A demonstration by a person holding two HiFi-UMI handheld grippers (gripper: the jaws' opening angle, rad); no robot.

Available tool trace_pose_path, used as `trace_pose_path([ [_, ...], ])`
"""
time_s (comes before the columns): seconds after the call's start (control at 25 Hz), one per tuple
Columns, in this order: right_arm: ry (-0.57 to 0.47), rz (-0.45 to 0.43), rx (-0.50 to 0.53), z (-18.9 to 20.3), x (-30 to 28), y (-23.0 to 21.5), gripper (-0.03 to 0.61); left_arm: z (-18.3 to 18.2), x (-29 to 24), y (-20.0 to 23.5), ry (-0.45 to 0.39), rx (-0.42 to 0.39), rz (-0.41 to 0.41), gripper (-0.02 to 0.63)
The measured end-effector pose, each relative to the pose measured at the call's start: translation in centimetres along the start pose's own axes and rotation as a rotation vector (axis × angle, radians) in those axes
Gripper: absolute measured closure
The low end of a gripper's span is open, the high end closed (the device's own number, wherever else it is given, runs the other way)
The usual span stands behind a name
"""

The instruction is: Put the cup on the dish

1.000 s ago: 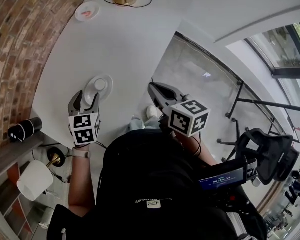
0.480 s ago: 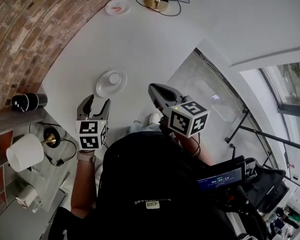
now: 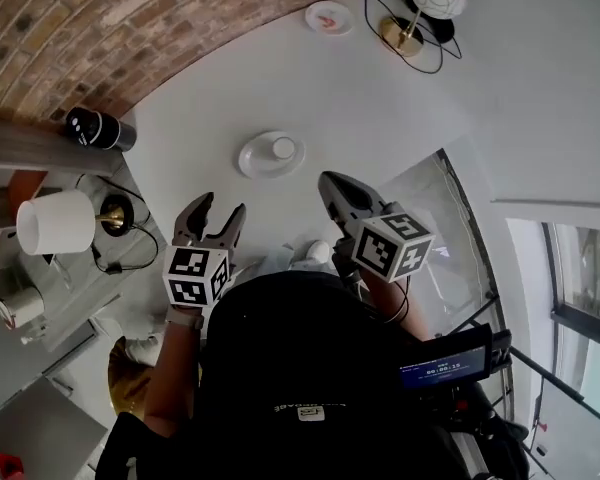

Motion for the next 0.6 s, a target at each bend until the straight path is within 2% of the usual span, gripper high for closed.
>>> trace_pose_path([
  [0.36,0.06,-0.143,0.06,-0.4,-3.8,2.7,0.575,1.6,4.5,2.4,-0.104,0.203,-0.06,0.351],
  [0.6,0.101,-0.215,0.099,-0.7,-5.8,3.9,0.575,2.4,6.0,3.1,-0.138,0.254,-0.105,0.351],
])
Point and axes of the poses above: the fingertips, and each gripper's own axes: x backward along the fingers, y to its left, z out of its underside, the point moved 8 cm from there along x, backward along the fingers, and after that the axes turned 14 degrees about x, right-handed, at the moved point
